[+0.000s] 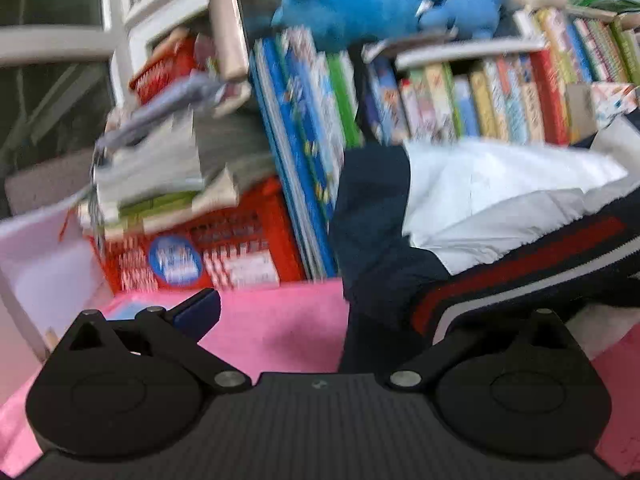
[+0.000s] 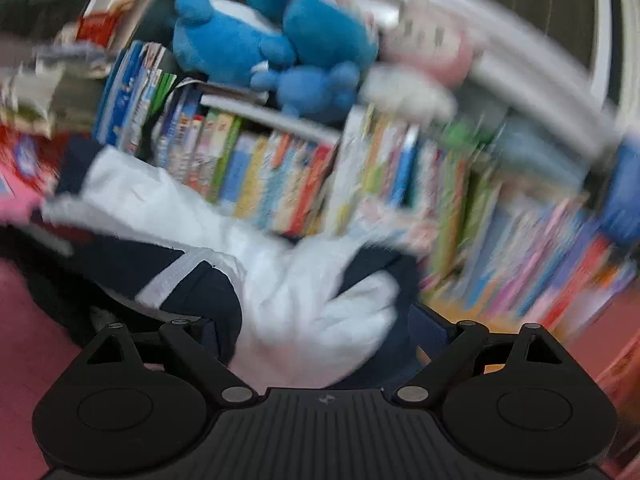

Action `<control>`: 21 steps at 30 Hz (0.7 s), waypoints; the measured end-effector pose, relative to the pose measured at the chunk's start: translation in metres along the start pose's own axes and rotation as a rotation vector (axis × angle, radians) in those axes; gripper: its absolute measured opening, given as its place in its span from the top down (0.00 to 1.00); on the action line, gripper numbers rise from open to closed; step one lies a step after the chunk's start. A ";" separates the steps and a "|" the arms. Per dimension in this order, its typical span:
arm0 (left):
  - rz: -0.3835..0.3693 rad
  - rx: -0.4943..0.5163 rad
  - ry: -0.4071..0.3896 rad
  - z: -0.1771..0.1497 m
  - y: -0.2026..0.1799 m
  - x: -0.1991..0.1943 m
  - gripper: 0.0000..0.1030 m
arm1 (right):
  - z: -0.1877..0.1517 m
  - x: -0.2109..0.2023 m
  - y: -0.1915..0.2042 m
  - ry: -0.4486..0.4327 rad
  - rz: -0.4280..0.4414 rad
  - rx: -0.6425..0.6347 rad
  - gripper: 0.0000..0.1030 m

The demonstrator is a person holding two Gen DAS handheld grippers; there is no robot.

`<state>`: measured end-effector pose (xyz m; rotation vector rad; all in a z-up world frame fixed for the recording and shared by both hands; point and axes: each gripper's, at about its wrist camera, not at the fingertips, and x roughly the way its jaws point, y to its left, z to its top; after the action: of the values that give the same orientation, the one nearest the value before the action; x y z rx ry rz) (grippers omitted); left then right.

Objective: Fold clothes

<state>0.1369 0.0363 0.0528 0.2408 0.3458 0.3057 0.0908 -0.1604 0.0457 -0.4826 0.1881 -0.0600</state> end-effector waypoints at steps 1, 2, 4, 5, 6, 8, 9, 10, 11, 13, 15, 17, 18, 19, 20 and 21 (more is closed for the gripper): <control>0.013 0.010 -0.035 0.005 0.000 -0.006 0.00 | -0.003 -0.009 0.008 -0.048 -0.070 -0.067 0.05; 0.024 0.006 -0.064 0.011 0.002 -0.014 0.00 | -0.004 -0.020 0.013 -0.102 -0.131 -0.120 0.05; 0.008 -0.065 -0.091 0.025 0.016 -0.031 0.00 | -0.002 -0.048 0.010 -0.192 -0.193 -0.121 0.05; -0.021 -0.121 -0.103 0.031 0.028 -0.042 0.00 | 0.002 -0.064 -0.001 -0.236 -0.197 -0.072 0.05; -0.062 -0.177 -0.133 0.037 0.041 -0.058 0.00 | 0.005 -0.083 -0.015 -0.287 -0.195 0.001 0.03; -0.082 -0.196 -0.229 0.044 0.051 -0.087 0.00 | 0.008 -0.108 -0.042 -0.328 -0.159 0.140 0.00; -0.039 -0.174 -0.262 0.046 0.051 -0.095 0.00 | 0.006 -0.109 -0.056 -0.290 -0.067 0.217 0.00; -0.020 -0.166 -0.242 0.046 0.050 -0.092 0.00 | 0.004 -0.103 -0.065 -0.219 0.049 0.283 0.00; -0.002 -0.158 -0.222 0.046 0.050 -0.090 0.00 | 0.001 -0.091 -0.070 -0.118 0.156 0.332 0.00; 0.001 -0.159 -0.153 0.045 0.049 -0.079 0.00 | -0.011 -0.065 -0.064 0.098 0.300 0.372 0.00; -0.029 -0.162 -0.075 0.037 0.047 -0.065 0.00 | -0.025 -0.053 -0.048 0.195 0.291 0.322 0.00; -0.002 -0.111 -0.049 0.027 0.043 -0.058 0.00 | -0.036 -0.050 -0.040 0.254 0.280 0.283 0.00; 0.011 -0.084 -0.053 0.021 0.040 -0.058 0.00 | -0.040 -0.050 -0.038 0.273 0.283 0.272 0.00; 0.025 -0.058 -0.056 0.015 0.037 -0.058 0.00 | -0.042 -0.052 -0.037 0.289 0.295 0.261 0.00; 0.048 -0.050 -0.055 0.012 0.037 -0.057 0.00 | -0.044 -0.054 -0.036 0.304 0.307 0.251 0.00; 0.069 -0.043 -0.054 0.008 0.036 -0.057 0.00 | -0.046 -0.058 -0.034 0.315 0.326 0.235 0.00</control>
<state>0.0795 0.0494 0.0873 0.2184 0.2776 0.3741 0.0241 -0.2058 0.0311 -0.2008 0.5600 0.1606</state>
